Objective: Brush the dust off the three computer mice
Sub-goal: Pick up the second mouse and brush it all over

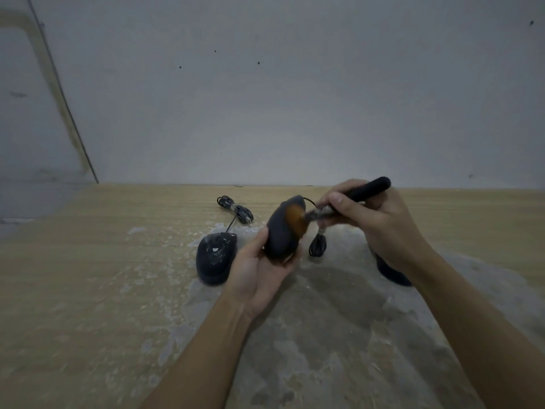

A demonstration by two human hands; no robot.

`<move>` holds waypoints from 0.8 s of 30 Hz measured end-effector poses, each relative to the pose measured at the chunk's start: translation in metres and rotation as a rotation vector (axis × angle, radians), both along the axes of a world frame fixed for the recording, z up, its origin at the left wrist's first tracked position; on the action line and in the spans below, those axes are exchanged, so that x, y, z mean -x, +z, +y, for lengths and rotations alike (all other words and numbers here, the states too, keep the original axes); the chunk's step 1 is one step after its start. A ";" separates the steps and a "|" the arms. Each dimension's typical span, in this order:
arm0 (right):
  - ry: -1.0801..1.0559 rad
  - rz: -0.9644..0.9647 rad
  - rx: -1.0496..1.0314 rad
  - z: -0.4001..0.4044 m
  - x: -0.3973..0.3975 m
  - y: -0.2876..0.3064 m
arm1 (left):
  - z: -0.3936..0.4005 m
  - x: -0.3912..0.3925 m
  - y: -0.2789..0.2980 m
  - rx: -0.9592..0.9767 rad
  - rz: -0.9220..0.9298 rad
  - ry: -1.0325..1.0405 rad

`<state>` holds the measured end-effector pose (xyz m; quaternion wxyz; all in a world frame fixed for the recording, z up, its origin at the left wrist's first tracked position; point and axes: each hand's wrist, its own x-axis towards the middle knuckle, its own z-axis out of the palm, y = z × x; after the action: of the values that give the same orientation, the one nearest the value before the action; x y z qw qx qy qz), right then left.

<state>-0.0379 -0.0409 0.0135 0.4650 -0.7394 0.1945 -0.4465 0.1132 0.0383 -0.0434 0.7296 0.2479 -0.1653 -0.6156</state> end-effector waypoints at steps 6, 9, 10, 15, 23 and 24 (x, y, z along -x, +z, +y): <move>-0.135 -0.021 -0.010 -0.003 -0.004 -0.006 | 0.001 0.004 0.003 0.007 -0.156 -0.070; -0.116 -0.003 -0.007 -0.001 -0.004 -0.004 | 0.000 0.004 0.005 0.016 -0.083 -0.092; -0.124 0.003 0.008 -0.001 -0.003 -0.001 | -0.001 0.003 0.005 0.017 -0.068 -0.087; -0.083 0.008 0.127 0.007 0.005 0.017 | -0.006 -0.001 0.005 0.010 -0.083 -0.025; 0.003 0.146 0.207 0.014 0.000 0.014 | -0.007 -0.001 0.001 -0.013 -0.121 0.018; 0.040 0.175 0.194 0.014 -0.001 0.012 | -0.007 0.000 0.001 -0.028 -0.136 0.020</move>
<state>-0.0371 -0.0265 0.0260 0.3815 -0.8207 0.1755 -0.3874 0.1135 0.0312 -0.0429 0.7191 0.3011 -0.2033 -0.5924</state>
